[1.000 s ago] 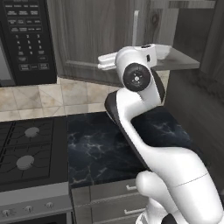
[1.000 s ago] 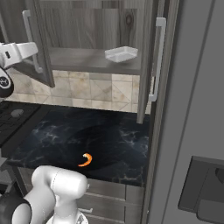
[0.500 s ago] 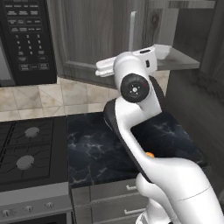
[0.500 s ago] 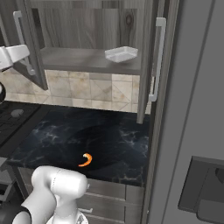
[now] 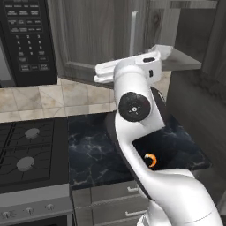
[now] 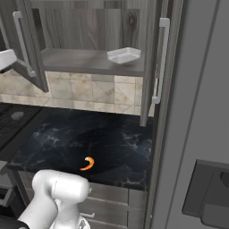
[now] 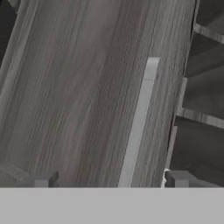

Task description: Retrieve the tupperware from the cabinet, then place the raw meat into the tupperware to avoid contamination.

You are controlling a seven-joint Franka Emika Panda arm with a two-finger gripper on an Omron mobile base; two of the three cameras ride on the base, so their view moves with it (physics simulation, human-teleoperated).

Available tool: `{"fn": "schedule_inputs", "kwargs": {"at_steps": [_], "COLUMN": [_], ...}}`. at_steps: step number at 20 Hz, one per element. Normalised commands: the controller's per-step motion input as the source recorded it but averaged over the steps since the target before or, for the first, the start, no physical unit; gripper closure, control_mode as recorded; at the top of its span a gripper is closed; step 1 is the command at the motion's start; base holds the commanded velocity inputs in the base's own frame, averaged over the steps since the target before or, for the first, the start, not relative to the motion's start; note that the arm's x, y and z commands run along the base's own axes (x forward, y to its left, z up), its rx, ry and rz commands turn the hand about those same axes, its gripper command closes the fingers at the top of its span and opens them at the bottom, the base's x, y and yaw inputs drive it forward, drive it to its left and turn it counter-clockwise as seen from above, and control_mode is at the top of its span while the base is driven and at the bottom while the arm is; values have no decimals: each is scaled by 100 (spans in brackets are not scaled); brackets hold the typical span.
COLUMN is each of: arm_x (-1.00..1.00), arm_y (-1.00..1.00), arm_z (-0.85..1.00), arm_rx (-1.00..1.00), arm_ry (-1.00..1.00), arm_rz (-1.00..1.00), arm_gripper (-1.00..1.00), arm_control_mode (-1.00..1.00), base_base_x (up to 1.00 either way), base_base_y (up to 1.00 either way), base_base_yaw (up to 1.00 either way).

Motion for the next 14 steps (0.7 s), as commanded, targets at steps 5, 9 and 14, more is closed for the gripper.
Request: {"fn": "schedule_inputs", "kwargs": {"at_steps": [5, 9, 14], "arm_x": [-48, -35, -34], "arm_y": [-10, -68, -85], "arm_z": [25, 8, 2], "arm_rx": [9, 15, 20], "arm_ry": [2, 7, 11], "arm_rz": [-3, 0, 0], "arm_gripper": [-100, -100, -100], "arm_control_mode": [-100, -100, -100], "base_base_x": [0, 0, 0], "base_base_y": [0, 0, 0], "base_base_yaw": [0, 0, 0]}}
